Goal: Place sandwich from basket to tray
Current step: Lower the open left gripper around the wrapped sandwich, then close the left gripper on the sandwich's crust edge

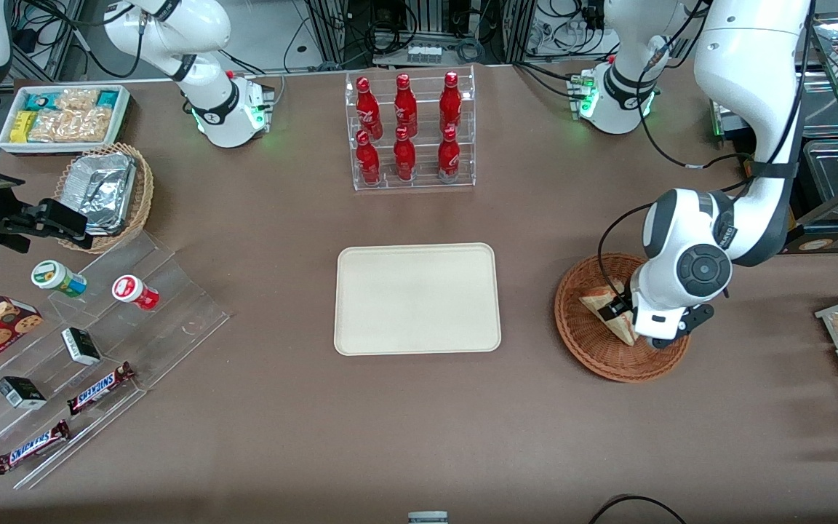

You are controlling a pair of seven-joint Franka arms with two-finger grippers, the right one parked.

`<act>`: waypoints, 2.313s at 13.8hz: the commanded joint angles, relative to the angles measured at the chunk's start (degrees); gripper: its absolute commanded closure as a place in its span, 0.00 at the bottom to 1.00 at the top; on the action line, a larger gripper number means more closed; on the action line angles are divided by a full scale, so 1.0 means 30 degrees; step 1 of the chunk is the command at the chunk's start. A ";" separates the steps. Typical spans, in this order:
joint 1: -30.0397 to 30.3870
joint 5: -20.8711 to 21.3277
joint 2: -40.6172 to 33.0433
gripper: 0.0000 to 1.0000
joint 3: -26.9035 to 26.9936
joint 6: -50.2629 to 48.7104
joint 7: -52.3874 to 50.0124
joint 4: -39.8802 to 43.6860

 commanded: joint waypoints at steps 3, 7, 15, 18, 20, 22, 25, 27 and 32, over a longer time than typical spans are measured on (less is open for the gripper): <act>-0.0179 0.0317 -0.0251 0.00 0.0094 0.1635 -0.1250 -0.1258; -0.0296 0.0317 -0.0396 0.00 0.0094 0.1904 -0.1284 -0.1669; -0.0413 0.0317 -0.0162 0.00 0.0094 0.2254 -0.1313 -0.1786; -0.0413 0.0317 -0.0015 0.00 0.0094 0.2547 -0.1313 -0.1845; -0.0413 0.0317 0.0160 0.00 0.0094 0.2665 -0.1313 -0.1845; -0.0413 0.0317 0.0219 0.39 0.0065 0.2783 -0.1401 -0.1787; -0.0384 0.0317 0.0307 1.00 0.0094 0.2550 -0.1255 -0.1175; -0.0384 0.0287 0.0570 1.00 0.0094 0.1995 -0.1196 -0.0734; -0.0355 0.0288 0.0424 1.00 0.0094 0.0679 -0.1049 -0.0178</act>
